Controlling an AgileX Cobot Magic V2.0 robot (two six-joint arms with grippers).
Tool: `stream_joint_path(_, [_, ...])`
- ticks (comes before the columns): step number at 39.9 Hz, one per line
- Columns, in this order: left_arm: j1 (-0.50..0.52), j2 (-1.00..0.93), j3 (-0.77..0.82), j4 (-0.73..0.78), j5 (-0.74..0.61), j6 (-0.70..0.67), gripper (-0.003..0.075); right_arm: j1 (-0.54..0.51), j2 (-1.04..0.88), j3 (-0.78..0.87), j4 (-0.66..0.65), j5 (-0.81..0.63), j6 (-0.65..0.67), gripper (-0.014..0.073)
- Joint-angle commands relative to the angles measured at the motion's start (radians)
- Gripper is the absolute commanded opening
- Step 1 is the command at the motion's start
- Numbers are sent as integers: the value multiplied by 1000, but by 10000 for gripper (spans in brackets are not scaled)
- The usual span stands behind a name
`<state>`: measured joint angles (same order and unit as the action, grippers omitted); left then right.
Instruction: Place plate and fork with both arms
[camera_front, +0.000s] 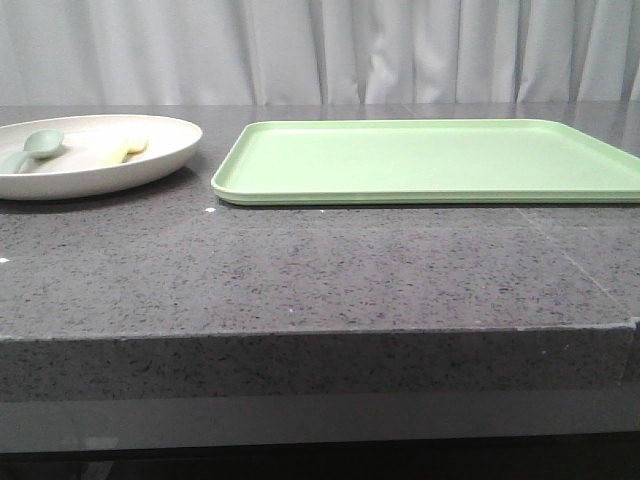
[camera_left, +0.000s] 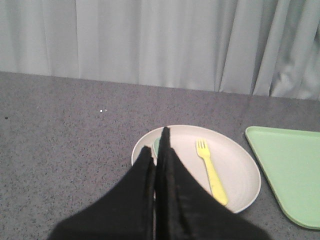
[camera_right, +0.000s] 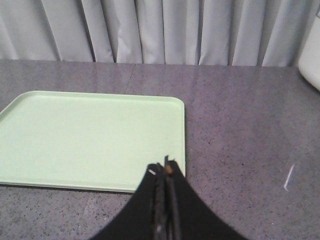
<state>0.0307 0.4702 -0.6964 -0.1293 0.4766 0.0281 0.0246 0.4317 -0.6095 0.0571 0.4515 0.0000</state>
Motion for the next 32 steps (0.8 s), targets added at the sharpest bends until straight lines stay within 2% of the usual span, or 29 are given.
stream_joint_path(1, [-7, 47, -33, -2, -75, -11, -18, -2, 38, -34, -2, -72, -7, -67])
stream_joint_path(24, [-7, 123, -33, 14, -80, -11, -16, -2, 47, -34, -2, -44, -7, -61])
stream_joint_path(26, [-7, 123, -33, 31, -87, -11, 2, -2, 47, -34, -2, -42, -7, -25])
stream_joint_path(28, [-7, 123, -33, 58, -87, -11, 43, -2, 47, -34, -6, -42, -7, 51])
stream_joint_path(30, [-7, 123, -33, 98, -87, -9, 121, -2, 47, -34, -17, -42, -7, 183])
stream_joint_path(32, [-7, 123, -33, 144, -87, -9, 249, -2, 47, -34, -40, -42, -7, 321])
